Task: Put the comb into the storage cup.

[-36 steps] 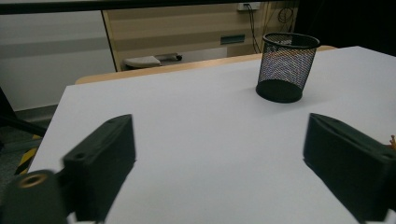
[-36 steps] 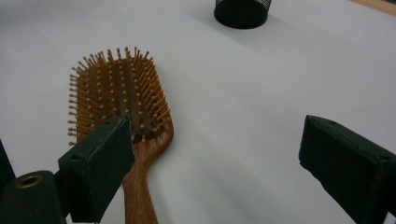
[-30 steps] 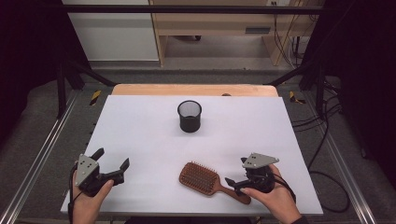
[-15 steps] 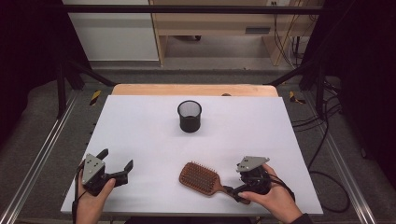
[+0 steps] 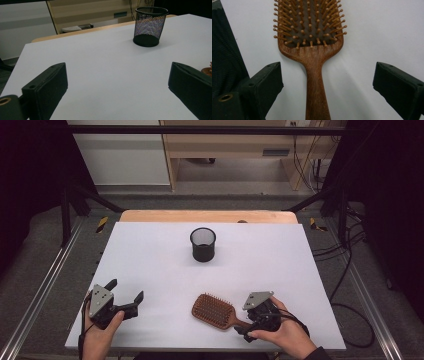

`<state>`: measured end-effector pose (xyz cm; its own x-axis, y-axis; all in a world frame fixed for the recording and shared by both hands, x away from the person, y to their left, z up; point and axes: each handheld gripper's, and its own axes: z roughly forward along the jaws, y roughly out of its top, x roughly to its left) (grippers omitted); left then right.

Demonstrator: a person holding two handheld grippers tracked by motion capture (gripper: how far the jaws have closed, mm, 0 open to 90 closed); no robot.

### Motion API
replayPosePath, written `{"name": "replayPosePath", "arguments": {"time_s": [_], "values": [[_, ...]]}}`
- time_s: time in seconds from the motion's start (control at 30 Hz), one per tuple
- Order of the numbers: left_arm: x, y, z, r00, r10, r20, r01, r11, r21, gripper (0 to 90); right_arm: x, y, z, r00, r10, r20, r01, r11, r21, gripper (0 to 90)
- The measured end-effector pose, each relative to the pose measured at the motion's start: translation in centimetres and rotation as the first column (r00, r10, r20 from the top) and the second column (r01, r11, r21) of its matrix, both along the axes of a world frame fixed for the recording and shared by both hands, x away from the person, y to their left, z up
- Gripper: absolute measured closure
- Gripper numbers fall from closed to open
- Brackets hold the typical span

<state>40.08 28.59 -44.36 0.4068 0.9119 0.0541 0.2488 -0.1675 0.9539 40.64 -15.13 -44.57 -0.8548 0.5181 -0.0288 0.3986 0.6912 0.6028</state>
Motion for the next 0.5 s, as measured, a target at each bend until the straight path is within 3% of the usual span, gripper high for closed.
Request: {"name": "replayPosePath", "arguments": {"time_s": [0.2, 0.37, 0.5], "values": [[0.05, -0.18, -0.10, 0.9999, -0.009, -0.004, 0.009, 0.9999, 0.009, 2.8, 0.05, 0.83, -0.35, 0.9994, 0.023, -0.026, -0.024, 0.9989, -0.041, 9.9], [0.07, -0.29, -0.15, 0.9999, -0.013, -0.006, 0.013, 0.9998, 0.016, 2.8, 0.18, 1.04, -0.11, 0.9970, 0.055, -0.054, -0.058, 0.9960, -0.068, 24.8], [0.08, -0.39, -0.18, 0.9999, -0.015, -0.007, 0.015, 0.9997, 0.018, 2.8, 0.50, 1.09, 0.13, 0.9948, 0.049, -0.090, -0.057, 0.9945, -0.088, 38.9]]}}
